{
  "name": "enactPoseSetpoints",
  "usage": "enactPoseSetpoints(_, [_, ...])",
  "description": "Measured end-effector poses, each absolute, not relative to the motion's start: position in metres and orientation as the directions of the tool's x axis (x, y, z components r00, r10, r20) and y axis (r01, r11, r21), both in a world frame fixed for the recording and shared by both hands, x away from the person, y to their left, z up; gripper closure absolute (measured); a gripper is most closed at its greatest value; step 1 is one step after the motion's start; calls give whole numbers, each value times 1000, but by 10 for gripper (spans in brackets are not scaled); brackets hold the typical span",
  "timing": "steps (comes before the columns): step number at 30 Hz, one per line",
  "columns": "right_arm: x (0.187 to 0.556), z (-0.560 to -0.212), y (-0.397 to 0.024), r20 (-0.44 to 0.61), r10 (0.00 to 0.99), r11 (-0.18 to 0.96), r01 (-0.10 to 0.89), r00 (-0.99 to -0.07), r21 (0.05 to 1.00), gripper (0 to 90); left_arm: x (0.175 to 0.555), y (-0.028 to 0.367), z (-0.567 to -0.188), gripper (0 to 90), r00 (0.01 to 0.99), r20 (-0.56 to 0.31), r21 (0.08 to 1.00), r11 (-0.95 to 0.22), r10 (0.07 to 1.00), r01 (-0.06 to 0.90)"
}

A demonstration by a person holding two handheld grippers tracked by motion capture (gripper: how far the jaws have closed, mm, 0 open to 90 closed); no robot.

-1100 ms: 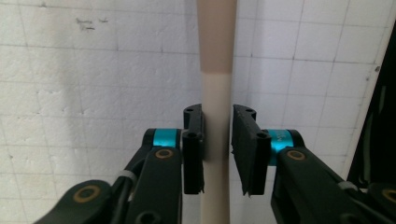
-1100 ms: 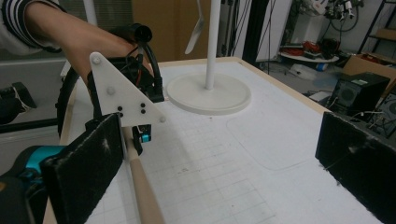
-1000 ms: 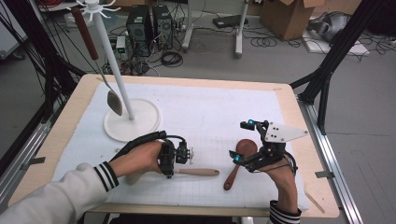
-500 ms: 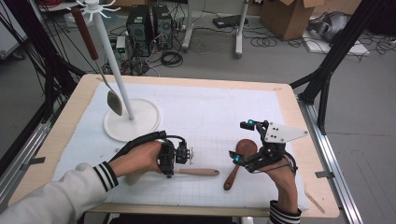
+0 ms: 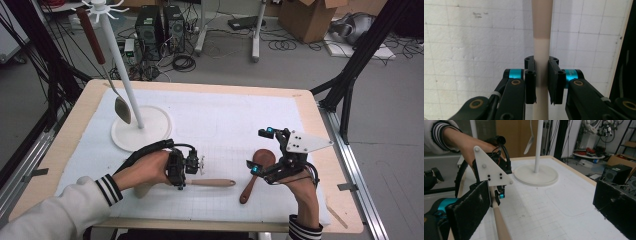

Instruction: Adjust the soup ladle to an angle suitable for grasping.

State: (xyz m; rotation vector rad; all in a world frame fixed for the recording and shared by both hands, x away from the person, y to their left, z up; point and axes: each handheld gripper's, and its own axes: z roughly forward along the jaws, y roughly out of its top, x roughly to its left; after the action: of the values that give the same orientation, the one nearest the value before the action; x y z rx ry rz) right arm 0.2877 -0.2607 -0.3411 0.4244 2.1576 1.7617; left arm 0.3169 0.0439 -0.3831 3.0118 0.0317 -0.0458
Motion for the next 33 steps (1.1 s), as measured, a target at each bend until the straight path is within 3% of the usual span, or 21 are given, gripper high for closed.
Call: enactPoseSetpoints(33, [286,-337,-260,-22,405,117,28,-914,993,3,322,114,-325,782,995,-3,555,-828,100,85])
